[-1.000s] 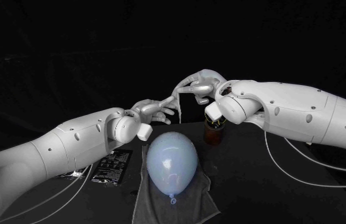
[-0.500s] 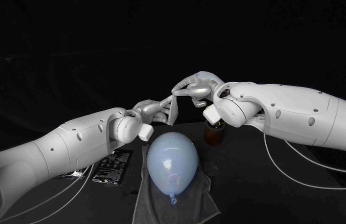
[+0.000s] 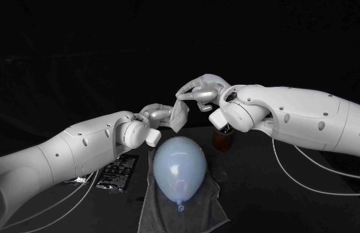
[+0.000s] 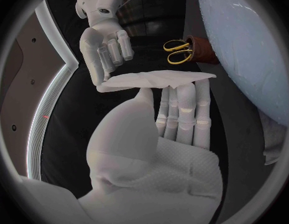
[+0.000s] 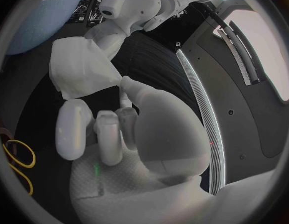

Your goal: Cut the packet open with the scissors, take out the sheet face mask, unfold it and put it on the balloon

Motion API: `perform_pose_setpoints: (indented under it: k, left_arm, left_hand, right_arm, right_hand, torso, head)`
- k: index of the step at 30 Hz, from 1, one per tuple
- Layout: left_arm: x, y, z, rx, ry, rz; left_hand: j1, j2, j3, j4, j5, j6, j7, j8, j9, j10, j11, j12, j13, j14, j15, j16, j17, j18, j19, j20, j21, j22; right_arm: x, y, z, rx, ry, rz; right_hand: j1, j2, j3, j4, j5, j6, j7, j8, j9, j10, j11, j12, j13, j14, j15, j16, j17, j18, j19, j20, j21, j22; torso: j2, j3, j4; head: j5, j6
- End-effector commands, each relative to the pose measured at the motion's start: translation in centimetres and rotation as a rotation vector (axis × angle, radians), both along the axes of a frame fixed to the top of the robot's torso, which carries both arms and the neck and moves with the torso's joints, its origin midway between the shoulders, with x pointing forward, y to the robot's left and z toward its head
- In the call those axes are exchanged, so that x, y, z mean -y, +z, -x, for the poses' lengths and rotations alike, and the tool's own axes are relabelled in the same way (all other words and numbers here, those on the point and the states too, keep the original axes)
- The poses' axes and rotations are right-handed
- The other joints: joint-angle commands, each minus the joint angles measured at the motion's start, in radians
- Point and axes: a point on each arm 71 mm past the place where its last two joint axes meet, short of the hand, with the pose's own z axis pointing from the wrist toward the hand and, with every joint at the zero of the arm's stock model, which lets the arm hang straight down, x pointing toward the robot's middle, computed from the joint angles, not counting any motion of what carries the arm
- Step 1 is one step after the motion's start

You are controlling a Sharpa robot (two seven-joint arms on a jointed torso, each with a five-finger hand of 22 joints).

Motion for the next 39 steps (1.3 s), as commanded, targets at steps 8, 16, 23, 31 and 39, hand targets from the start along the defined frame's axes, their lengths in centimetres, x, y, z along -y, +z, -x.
perform_pose_setpoints:
  k: [8, 16, 23, 31, 39]
  left_arm:
    - [-0.3, 0.2, -0.3, 0.036, 0.038, -0.027]
    - [-2.4, 0.1, -0.8, 0.041, 0.101, -0.027]
    - [-4.8, 0.0, -1.3, 0.043, 0.145, -0.032]
    - [-6.4, 0.0, -1.6, 0.083, 0.144, -0.08]
    - [-6.0, -0.3, -1.0, 0.115, 0.026, -0.008]
  left_hand:
    - [0.115, -0.155, 0.62, -0.105, 0.005, 0.096, -0.009, -0.007, -0.041, 0.106, -0.022, -0.092, -0.06, 0.032, -0.021, 0.004, 0.028, 0.013, -0.047, -0.047, 0.153, 0.108]
    - [-0.061, -0.169, 0.748, -0.201, 0.003, 0.05, 0.006, 0.03, -0.008, 0.045, 0.006, -0.1, -0.05, -0.045, -0.002, -0.068, -0.044, 0.008, -0.11, -0.027, 0.162, 0.12]
    - [-0.114, -0.166, 0.703, -0.221, 0.002, -0.026, 0.035, 0.027, -0.007, -0.025, 0.037, -0.115, -0.062, -0.163, 0.035, -0.2, -0.101, -0.007, -0.196, 0.02, 0.052, 0.062]
    - [-0.13, -0.179, 0.674, -0.249, 0.002, -0.065, 0.056, 0.025, -0.016, -0.072, 0.062, -0.125, -0.08, -0.259, 0.069, -0.324, -0.154, -0.02, -0.272, 0.07, -0.084, -0.016]
    - [-0.196, -0.215, 0.614, -0.209, 0.003, -0.161, 0.079, 0.004, -0.042, -0.179, 0.109, -0.224, -0.157, -0.409, 0.133, -0.515, -0.229, -0.051, -0.401, 0.152, -0.366, -0.186]
  right_arm:
    - [0.7, 0.2, -0.2, 0.021, -0.011, -0.003]
    - [1.9, 0.3, -0.6, 0.035, -0.047, -0.019]
    - [2.4, 0.4, -0.9, 0.041, -0.063, -0.024]
    - [3.0, 0.4, -1.2, 0.042, -0.074, -0.025]
    - [3.1, 0.3, -1.4, 0.032, -0.058, -0.024]
  right_hand:
    - [-0.003, 0.006, 0.01, -0.001, 0.005, 0.008, 0.0, 0.005, 0.001, 0.039, -0.006, 0.005, 0.166, 0.106, -0.007, 0.006, 0.263, 0.006, 0.003, -0.005, -0.002, 0.181]
    - [-0.004, 0.006, 0.01, -0.002, 0.005, 0.008, 0.0, 0.005, 0.001, 0.039, -0.006, 0.004, 0.165, 0.106, -0.007, 0.006, 0.263, 0.006, 0.004, -0.005, -0.001, 0.181]
    - [-0.004, 0.006, 0.01, -0.002, 0.005, 0.008, 0.0, 0.005, 0.001, 0.039, -0.006, 0.004, 0.165, 0.106, -0.007, 0.006, 0.263, 0.006, 0.004, -0.005, -0.001, 0.181]
    - [-0.004, 0.006, 0.013, -0.003, 0.005, 0.007, 0.0, 0.006, 0.001, 0.038, -0.006, 0.003, 0.164, 0.106, -0.007, 0.006, 0.263, 0.006, 0.004, -0.005, -0.001, 0.181]
    - [-0.005, 0.006, 0.014, -0.005, 0.005, 0.007, 0.0, 0.007, 0.002, 0.038, -0.005, 0.003, 0.164, 0.106, -0.007, 0.006, 0.263, 0.006, 0.003, -0.005, -0.004, 0.181]
  torso:
    - [0.0, 0.0017, -0.0006]
    - [0.0, 0.0025, -0.0008]
    - [-0.001, 0.0008, 0.0006]
    - [0.0, -0.0001, 0.0005]
    - [0.001, 0.0001, 0.0]
  head:
    - [0.001, 0.002]
    - [0.0, 0.008]
    - [-0.002, 0.009]
    - [0.001, 0.009]
    - [0.002, 0.007]
